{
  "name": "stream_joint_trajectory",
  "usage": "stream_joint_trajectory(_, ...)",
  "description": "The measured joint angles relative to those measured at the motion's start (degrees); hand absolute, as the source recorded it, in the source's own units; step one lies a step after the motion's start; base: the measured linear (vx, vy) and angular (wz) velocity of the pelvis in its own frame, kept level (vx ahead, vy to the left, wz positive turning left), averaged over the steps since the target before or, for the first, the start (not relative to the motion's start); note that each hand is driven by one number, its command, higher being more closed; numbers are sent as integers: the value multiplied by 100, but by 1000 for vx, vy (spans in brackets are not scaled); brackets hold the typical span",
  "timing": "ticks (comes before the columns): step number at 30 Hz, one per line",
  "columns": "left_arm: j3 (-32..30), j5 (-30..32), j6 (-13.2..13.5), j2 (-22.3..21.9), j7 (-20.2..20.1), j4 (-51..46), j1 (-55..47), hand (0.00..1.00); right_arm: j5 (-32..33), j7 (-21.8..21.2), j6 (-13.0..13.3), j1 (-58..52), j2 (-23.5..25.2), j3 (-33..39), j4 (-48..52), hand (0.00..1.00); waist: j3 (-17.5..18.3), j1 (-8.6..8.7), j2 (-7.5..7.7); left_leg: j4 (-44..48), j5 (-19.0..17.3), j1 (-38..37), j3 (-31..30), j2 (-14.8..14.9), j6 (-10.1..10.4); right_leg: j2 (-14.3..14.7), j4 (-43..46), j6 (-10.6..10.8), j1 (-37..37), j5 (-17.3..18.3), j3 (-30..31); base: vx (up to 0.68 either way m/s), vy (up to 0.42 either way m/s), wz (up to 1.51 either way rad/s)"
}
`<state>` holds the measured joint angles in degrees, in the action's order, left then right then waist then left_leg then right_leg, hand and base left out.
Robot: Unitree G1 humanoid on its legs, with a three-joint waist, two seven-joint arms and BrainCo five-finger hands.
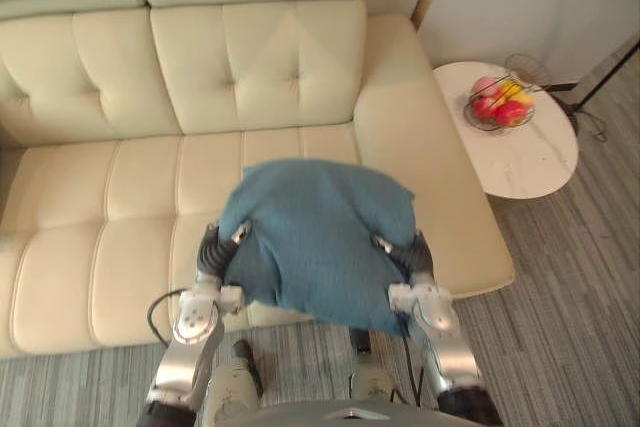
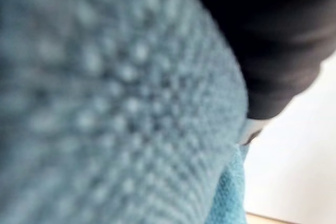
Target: Pick up cushions and gather them together orderly.
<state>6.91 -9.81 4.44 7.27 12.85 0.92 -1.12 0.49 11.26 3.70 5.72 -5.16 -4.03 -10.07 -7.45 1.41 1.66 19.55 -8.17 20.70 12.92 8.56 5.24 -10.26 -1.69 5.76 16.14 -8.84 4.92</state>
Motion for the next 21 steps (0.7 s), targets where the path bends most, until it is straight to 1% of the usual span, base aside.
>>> stream_joint_trajectory(1, -21, 16, 2, 2, 48, 27, 83, 100, -32, 31, -1, 108, -12, -18, -37, 100, -24, -6, -12, -27, 27, 34, -14, -6, 2, -3, -4, -12, 26, -9, -26, -216, -40, 38)
stream_joint_trajectory(2, -146, 81, 15, 70, 280, 115, 626, 100, -124, 209, 4, 781, -13, -28, -206, 100, -242, -68, -30, -210, 240, 170, -81, -72, -4, -47, -16, -50, 173, -36, -192, -198, -43, 31)
stream_joint_trajectory(3, -200, 128, 49, 153, 451, 165, 969, 100, -243, 339, 4, 1206, -28, -33, -331, 100, -317, -94, -42, -323, 390, 336, -134, -104, 10, -63, -33, -58, 338, -45, -273, -198, -43, 36)
stream_joint_trajectory(4, -225, 141, 63, 203, 522, 204, 1170, 100, -286, 410, 6, 1443, -46, -33, -397, 100, -373, -109, -65, -385, 473, 423, -180, -118, 15, -63, -49, -56, 416, -63, -303, -183, -63, 36)
stream_joint_trajectory(5, -243, 273, 65, 362, 786, 327, 1723, 100, -390, 625, 6, 2088, -110, -30, -667, 100, -595, -155, -108, -600, 726, 504, -243, -139, 38, -56, -107, -25, 514, -178, -418, -170, -77, 39)
stream_joint_trajectory(6, -251, 339, 65, 518, 992, 468, 2208, 100, -514, 798, -7, 2643, -178, -20, -903, 100, -686, -192, -140, -831, 949, 623, -322, -151, 61, -36, -167, 16, 646, -264, -493, -196, -94, 45)
stream_joint_trajectory(7, -271, 358, 65, 633, 1142, 577, 2650, 100, -557, 936, -16, 3100, -253, -8, -1026, 100, -825, -205, -158, -1020, 1119, 652, -377, -156, 81, -21, -205, 34, 704, -318, -567, -120, -68, 28)
stream_joint_trajectory(8, -289, 407, 65, 685, 1238, 647, 2867, 100, -579, 1036, -16, 3331, -275, -1, -1105, 100, -892, -219, -158, -1135, 1205, 651, -392, -155, 89, -5, -222, 36, 743, -349, -577, -101, -66, 21)
stream_joint_trajectory(9, -322, 450, 65, 777, 1397, 840, 3334, 100, -664, 1196, -23, 3785, -291, 69, -1218, 100, -968, -234, -163, -1365, 1387, 683, -430, -153, 105, 23, -277, 29, 823, -415, -608, -117, -78, 14)
stream_joint_trajectory(10, -360, 450, 65, 881, 1526, 1057, 3790, 100, -771, 1348, -24, 4210, -336, 130, -1356, 100, -1026, -243, -164, -1563, 1547, 719, -467, -153, 115, 44, -287, 29, 922, -453, -661, -136, -86, 22)
stream_joint_trajectory(11, -353, 458, 65, 1049, 1686, 1392, 4530, 100, -877, 1568, -25, 4842, -417, 223, -1529, 100, -1152, -233, -167, -1855, 1773, 748, -520, -153, 128, 67, -287, 41, 1036, -492, -733, -105, -59, 20)
stream_joint_trajectory(12, -343, 502, 65, 1127, 1743, 1557, 4880, 100, -971, 1670, -31, 5142, -470, 268, -1626, 100, -1220, -229, -163, -1991, 1874, 752, -536, -153, 127, 76, -287, 45, 1089, -518, -751, -110, -38, 17)
stream_joint_trajectory(14, -428, 681, 66, 1346, 1919, 2081, 6041, 100, -1213, 2037, -48, 6258, -556, 493, -1960, 100, -1288, -207, -168, -2379, 2186, 933, -574, -170, 109, 78, -287, 44, 1430, -623, -761, -107, -11, 7)
stream_joint_trajectory(16, -477, 745, 73, 1452, 1999, 2367, 6703, 100, -1228, 2229, -50, 6793, -631, 526, -2035, 100, -1493, -176, -165, -2400, 2221, 969, -628, -181, 98, 71, -287, 54, 1442, -634, -816, -80, 21, 12)
stream_joint_trajectory(17, -476, 785, 110, 1537, 2072, 2558, 7118, 0, -1286, 2422, -53, 7083, -673, 563, -2036, 0, -1518, -162, -170, -2401, 2244, 1098, -681, -181, 99, 70, -289, 54, 1536, -634, -881, -64, 30, 15)
stream_joint_trajectory(19, -479, 785, 141, 1632, 2113, 2780, 7505, 0, -1356, 2563, -59, 7379, -660, 656, -2059, 0, -1523, -183, -169, -2404, 2281, 1256, -702, -181, 96, 70, -289, 54, 1685, -634, -886, -48, 22, 9)
stream_joint_trajectory(20, -498, 782, 147, 1718, 2174, 2998, 7823, 0, -1384, 2689, -72, 7667, -669, 717, -2177, 0, -1591, -202, -166, -2404, 2309, 1367, -714, -181, 96, 70, -290, 77, 1788, -651, -890, -45, 24, 5)
stream_joint_trajectory(21, -522, 780, 147, 1740, 2189, 3051, 7907, 0, -1383, 2708, -78, 7784, -674, 736, -2268, 0, -1617, -201, -170, -2404, 2317, 1409, -724, -180, 96, 70, -290, 77, 1820, -651, -896, -36, 20, 6)
